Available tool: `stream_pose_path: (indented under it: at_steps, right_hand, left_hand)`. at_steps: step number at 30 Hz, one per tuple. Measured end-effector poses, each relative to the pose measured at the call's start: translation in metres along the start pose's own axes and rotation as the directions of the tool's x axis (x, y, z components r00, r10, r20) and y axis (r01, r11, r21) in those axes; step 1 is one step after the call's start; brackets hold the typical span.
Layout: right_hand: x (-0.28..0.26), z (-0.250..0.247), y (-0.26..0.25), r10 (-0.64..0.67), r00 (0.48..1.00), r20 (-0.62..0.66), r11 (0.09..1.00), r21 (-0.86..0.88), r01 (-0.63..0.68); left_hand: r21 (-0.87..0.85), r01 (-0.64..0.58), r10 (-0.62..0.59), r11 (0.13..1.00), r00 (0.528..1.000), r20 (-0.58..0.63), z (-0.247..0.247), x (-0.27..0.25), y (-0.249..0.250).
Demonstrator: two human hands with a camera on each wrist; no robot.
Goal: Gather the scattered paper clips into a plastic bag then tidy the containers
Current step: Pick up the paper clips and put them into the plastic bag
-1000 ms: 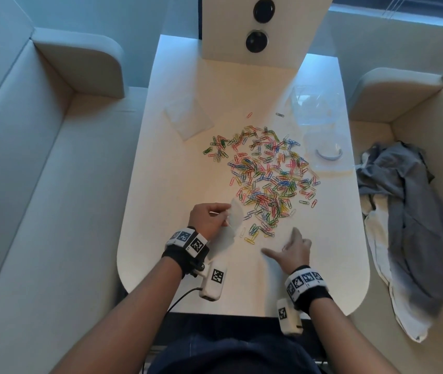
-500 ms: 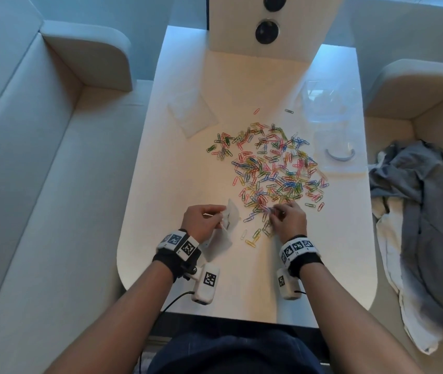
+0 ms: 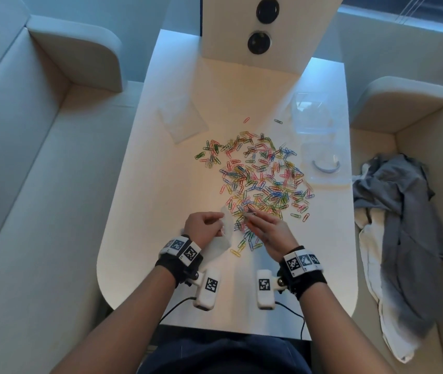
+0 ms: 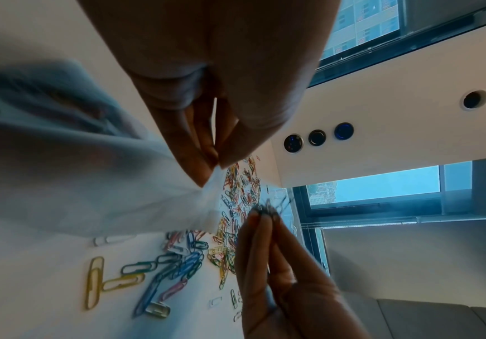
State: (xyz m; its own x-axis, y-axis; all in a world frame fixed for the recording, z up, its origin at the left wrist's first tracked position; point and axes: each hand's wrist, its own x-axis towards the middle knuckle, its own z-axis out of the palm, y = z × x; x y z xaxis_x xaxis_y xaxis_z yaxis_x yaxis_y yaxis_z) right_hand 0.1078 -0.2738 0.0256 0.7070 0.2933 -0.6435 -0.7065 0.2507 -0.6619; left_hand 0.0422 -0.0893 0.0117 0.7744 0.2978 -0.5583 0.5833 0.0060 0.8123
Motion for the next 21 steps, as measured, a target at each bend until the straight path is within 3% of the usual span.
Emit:
stream_pose_path:
  at_steps: [3, 5, 8, 12, 17, 19, 21]
  right_hand:
    - [-0.003, 0.017, 0.009, 0.024, 0.998, 0.05, 0.997, -0.08, -0.02]
    - [-0.003, 0.024, 0.018, -0.008, 0.999, 0.04, 0.968, -0.252, 0.018]
    - [0.002, 0.032, 0.026, -0.057, 0.998, -0.009, 0.852, -0.521, 0.044]
    - [0.002, 0.042, 0.024, -0.098, 0.995, -0.012, 0.735, -0.675, 0.064]
    - [-0.007, 0.058, 0.018, -0.266, 0.957, 0.117, 0.392, -0.893, 0.219]
    - [-0.012, 0.069, 0.017, -0.242, 0.946, 0.213, 0.214, -0.94, 0.267]
    - [-0.013, 0.077, 0.018, -0.193, 0.946, 0.259, 0.122, -0.951, 0.285]
  left_hand:
    - [0.018, -0.003, 0.003, 1.0, 1.0, -0.009, 0.003, 0.0, 0.002]
    - [0.018, -0.021, 0.021, 1.0, 1.0, 0.001, 0.003, -0.002, 0.004]
    - [0.027, -0.044, 0.044, 0.999, 0.999, -0.001, 0.0, -0.006, 0.008]
    - [-0.02, -0.03, 0.03, 0.999, 0.999, 0.029, -0.008, -0.012, 0.006]
    - [-0.093, -0.047, 0.052, 0.995, 0.997, 0.055, -0.02, -0.023, 0.005]
    - [-0.117, -0.048, 0.052, 0.992, 0.998, 0.031, -0.026, -0.028, 0.002]
    - [-0.124, -0.051, 0.053, 0.991, 0.998, 0.016, -0.03, -0.029, 0.0]
